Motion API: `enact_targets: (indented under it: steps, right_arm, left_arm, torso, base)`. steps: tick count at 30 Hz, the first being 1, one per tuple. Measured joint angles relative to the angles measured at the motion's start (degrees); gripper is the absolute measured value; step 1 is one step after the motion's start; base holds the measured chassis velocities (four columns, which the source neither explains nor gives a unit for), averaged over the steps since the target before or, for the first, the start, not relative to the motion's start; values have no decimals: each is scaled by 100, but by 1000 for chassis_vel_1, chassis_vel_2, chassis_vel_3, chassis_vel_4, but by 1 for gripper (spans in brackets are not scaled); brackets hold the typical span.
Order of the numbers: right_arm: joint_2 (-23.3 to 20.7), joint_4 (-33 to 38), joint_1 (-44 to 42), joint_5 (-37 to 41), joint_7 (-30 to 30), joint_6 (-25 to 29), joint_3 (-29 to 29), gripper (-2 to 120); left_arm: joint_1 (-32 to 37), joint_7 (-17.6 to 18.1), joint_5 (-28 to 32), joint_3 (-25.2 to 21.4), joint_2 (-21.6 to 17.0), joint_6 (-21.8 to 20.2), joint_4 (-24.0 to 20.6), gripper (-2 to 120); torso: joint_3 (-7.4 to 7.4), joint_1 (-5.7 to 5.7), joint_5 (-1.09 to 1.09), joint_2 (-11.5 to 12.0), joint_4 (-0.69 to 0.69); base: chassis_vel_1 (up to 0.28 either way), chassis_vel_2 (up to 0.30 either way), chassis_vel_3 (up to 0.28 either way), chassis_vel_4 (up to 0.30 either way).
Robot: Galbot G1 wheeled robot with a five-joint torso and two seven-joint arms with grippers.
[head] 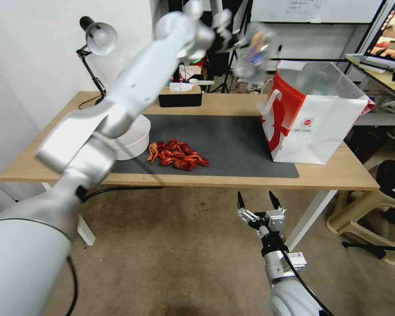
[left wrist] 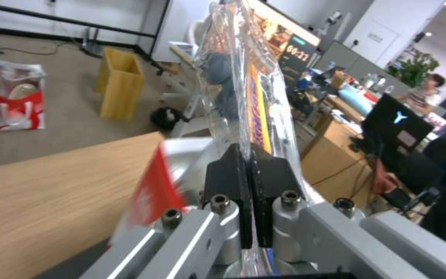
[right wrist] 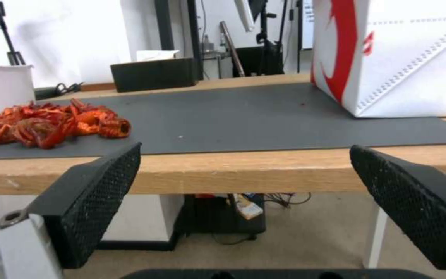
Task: Close the takeout container lid, then place the container into the takeout bag.
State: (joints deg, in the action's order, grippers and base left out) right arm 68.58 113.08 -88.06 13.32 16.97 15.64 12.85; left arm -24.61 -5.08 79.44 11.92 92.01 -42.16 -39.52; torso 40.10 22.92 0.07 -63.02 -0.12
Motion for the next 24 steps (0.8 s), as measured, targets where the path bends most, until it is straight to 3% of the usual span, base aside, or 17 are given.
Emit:
enact_targets:
  steps: [2, 5, 11, 24]
  right_arm:
    - [16, 3, -5, -22, 0, 2, 0, 100]
    - [16, 10, 4, -25, 2, 1, 2, 100]
    - [21, 39, 10, -25, 26, -21, 30, 100]
    - [75, 56, -68, -49, 37, -57, 88, 100]
  left_arm:
    - [-176, -8, -140, -220, 61, 1, 276, 0]
    - [-197, -8, -163, -267, 54, 1, 309, 0]
    - [-162, -12, -65, -88, 48, 2, 158, 0]
    - [-38, -359, 162, 717, 24, 179, -191, 0]
  torso:
    - [0, 0, -8, 0, 13]
    - [0, 0, -10, 0, 19]
    - [0, 0, -6, 0, 11]
    - [0, 0, -6, 0, 12]
  base:
    - [0, 0, 0, 0]
    - [0, 0, 0, 0]
    - [0, 0, 0, 0]
    - [0, 0, 0, 0]
